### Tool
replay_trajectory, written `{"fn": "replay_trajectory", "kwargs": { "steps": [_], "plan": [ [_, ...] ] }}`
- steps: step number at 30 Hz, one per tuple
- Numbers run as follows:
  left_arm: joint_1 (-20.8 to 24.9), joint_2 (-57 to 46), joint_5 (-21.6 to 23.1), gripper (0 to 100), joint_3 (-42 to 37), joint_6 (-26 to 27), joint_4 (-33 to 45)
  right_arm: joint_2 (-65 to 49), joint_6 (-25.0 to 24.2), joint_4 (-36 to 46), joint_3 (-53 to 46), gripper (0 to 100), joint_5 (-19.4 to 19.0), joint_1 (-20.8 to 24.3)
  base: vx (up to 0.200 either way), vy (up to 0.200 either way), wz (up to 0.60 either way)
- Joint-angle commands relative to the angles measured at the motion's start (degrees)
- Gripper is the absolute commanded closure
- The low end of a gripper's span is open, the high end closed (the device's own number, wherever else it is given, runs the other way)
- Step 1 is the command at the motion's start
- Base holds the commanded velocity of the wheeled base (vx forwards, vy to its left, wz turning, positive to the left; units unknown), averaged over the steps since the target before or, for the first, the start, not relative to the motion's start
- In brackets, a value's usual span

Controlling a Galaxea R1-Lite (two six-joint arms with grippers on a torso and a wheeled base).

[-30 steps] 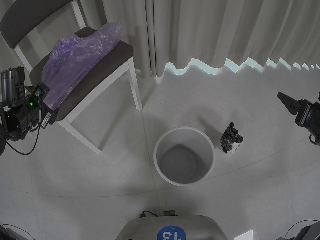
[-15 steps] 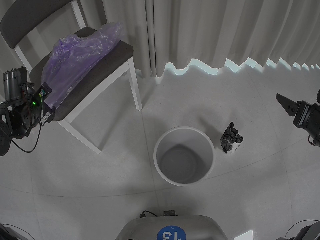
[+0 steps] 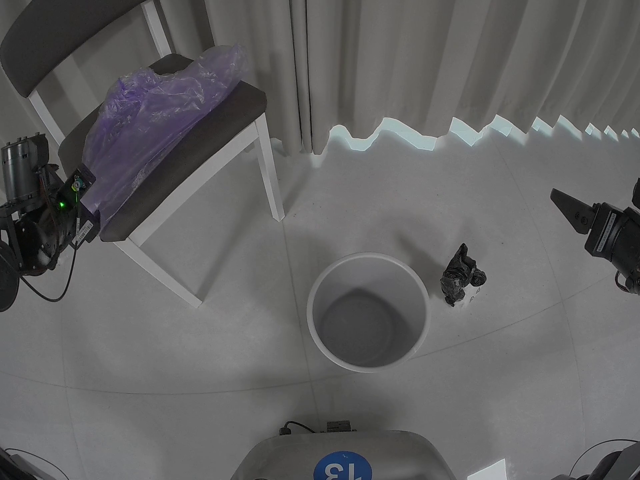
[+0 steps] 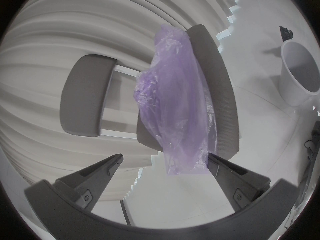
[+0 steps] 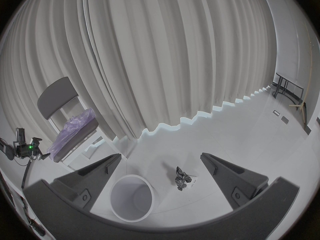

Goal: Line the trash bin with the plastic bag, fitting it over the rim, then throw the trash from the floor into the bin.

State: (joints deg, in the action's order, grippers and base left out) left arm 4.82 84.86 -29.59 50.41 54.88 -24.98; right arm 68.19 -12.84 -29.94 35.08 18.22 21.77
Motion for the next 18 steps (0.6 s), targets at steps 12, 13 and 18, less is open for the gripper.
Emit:
{"fn": "replay_trajectory", "kwargs": {
  "steps": [12,13,18],
  "plan": [
    [-0.9,-1.2,-0.1,0,-0.7,0.0,-0.2,-0.2,0.0,-0.2,0.2,0,0.0,-0.1,0.0,0.0,0.0],
    [-0.9,-0.7,-0.1,0,-0.7,0.0,-0.2,-0.2,0.0,-0.2,0.2,0,0.0,-0.2,0.0,0.0,0.0],
    [-1.1,1.4,-0.1,0,-0.7,-0.1,-0.2,-0.3,0.0,-0.2,0.1,0,0.1,-0.2,0.0,0.0,0.0]
  ]
}}
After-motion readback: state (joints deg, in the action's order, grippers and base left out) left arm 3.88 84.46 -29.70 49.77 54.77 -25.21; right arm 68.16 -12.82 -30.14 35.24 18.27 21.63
